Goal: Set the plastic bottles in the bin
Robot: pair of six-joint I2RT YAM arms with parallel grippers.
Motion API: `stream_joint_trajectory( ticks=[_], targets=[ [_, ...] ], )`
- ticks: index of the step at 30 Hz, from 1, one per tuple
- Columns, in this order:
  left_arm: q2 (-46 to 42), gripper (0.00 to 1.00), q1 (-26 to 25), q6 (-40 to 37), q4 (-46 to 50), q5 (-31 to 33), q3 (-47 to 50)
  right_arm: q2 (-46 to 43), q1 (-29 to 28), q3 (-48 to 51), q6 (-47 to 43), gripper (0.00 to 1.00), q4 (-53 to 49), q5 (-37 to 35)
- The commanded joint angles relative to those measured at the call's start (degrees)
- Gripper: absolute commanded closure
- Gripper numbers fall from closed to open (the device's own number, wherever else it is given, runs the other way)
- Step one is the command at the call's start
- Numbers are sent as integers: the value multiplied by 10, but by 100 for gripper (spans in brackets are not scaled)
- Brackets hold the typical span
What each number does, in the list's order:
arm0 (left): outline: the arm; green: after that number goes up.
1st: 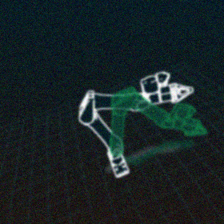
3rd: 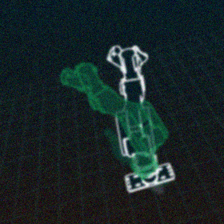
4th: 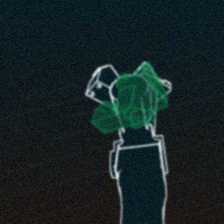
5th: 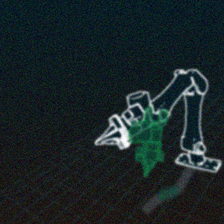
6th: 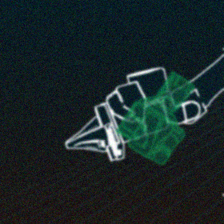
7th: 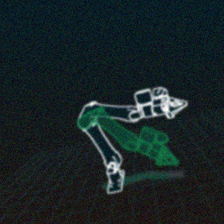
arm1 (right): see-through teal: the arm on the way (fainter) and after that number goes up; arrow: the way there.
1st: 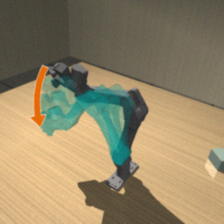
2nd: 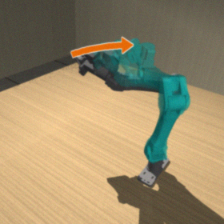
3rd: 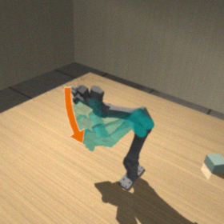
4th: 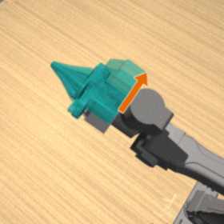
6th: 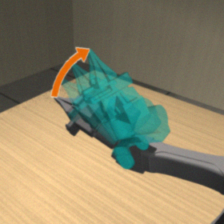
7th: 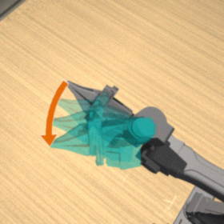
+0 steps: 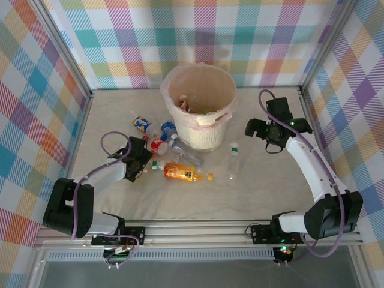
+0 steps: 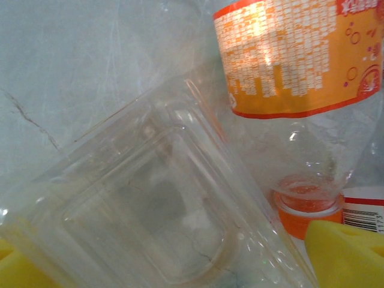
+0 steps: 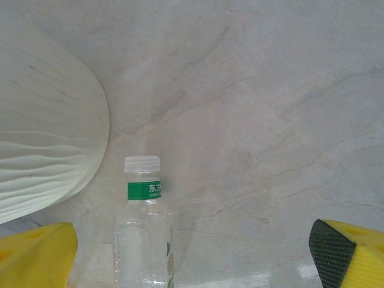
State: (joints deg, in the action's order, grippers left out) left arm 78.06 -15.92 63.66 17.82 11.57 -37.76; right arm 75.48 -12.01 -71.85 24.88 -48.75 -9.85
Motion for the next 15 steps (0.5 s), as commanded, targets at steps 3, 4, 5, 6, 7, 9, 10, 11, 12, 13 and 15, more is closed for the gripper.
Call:
stream_joint_trajectory(
  ticks=[3, 4, 5, 6, 7, 9, 10, 11, 12, 13, 15],
  targets=[
    [-16, 4, 10, 9, 14, 10, 22, -16, 3, 14, 9, 0, 14, 7],
    [-20, 4, 11, 10, 14, 11, 26, -17, 2, 15, 9, 0, 14, 9],
    [-24, 5, 12, 10, 14, 12, 29, -17, 3, 15, 11, 0, 14, 11],
    [-26, 5, 12, 8, 14, 13, 32, -17, 3, 16, 12, 0, 14, 12],
    [-26, 6, 14, 9, 14, 13, 35, -17, 3, 17, 13, 0, 15, 15],
    [-25, 7, 17, 9, 12, 17, 42, -17, 3, 19, 15, 0, 16, 19],
    [-23, 8, 17, 11, 11, 20, 49, -17, 3, 20, 17, 0, 15, 21],
    [-21, 10, 18, 13, 8, 23, 53, -17, 3, 21, 18, 0, 15, 23],
    [-19, 12, 19, 14, 5, 24, 57, -17, 4, 21, 20, 0, 15, 24],
    [-19, 13, 20, 16, 1, 24, 62, -19, 3, 22, 21, 0, 14, 25],
    [-16, 17, 21, 18, -2, 24, 69, -21, 3, 24, 24, 0, 13, 27]
  ],
)
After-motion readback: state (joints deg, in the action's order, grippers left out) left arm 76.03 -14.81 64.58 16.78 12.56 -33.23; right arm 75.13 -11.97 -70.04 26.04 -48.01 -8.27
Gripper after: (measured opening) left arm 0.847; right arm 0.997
